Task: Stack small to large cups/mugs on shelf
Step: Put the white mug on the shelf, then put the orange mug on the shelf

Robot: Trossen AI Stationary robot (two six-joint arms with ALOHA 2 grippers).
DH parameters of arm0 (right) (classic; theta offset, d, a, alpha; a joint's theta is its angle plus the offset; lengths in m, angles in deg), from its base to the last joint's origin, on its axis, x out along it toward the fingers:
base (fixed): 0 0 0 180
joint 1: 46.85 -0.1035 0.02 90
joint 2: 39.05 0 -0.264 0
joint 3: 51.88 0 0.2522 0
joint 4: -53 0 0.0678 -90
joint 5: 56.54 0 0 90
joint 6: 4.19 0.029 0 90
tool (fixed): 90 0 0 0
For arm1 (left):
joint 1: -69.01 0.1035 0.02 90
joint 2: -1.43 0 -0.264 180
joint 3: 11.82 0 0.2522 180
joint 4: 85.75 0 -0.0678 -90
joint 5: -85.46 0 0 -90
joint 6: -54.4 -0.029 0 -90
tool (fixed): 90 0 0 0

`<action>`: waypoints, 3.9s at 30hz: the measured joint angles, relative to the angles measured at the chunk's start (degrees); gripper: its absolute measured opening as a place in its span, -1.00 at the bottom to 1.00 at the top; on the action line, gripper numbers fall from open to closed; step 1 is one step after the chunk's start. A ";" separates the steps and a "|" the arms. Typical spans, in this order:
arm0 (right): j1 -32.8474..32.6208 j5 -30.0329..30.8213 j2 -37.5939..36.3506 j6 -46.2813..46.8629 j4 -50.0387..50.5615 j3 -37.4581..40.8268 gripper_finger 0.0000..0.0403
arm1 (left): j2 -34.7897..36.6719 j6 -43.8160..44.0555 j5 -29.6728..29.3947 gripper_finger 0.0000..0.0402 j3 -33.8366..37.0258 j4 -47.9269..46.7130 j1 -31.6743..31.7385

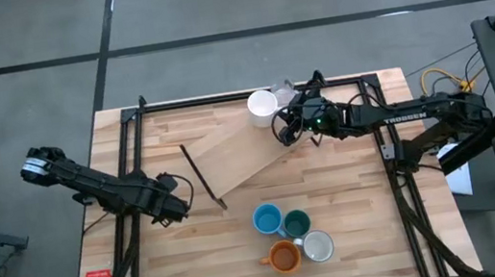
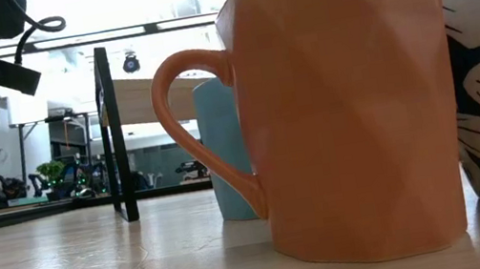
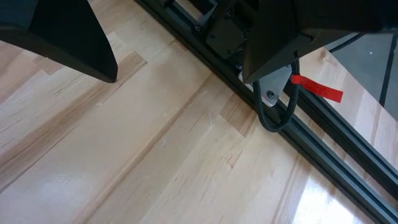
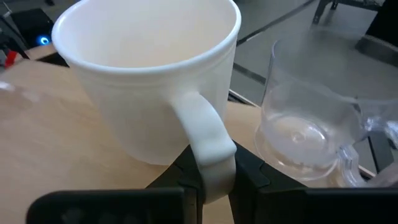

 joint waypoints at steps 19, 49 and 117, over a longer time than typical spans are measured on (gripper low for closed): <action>0.00 2.12 0.00 0.44 0.21 0.32 -0.82 | 0.00 0.11 -0.02 0.65 0.00 0.00 0.00; 0.11 5.77 0.00 1.33 2.30 0.32 -0.82 | 0.00 0.09 -0.02 0.65 0.00 0.01 0.01; -5.60 6.15 -18.24 -0.58 13.41 0.56 -0.41 | -0.02 0.01 0.00 0.65 0.02 0.03 -0.49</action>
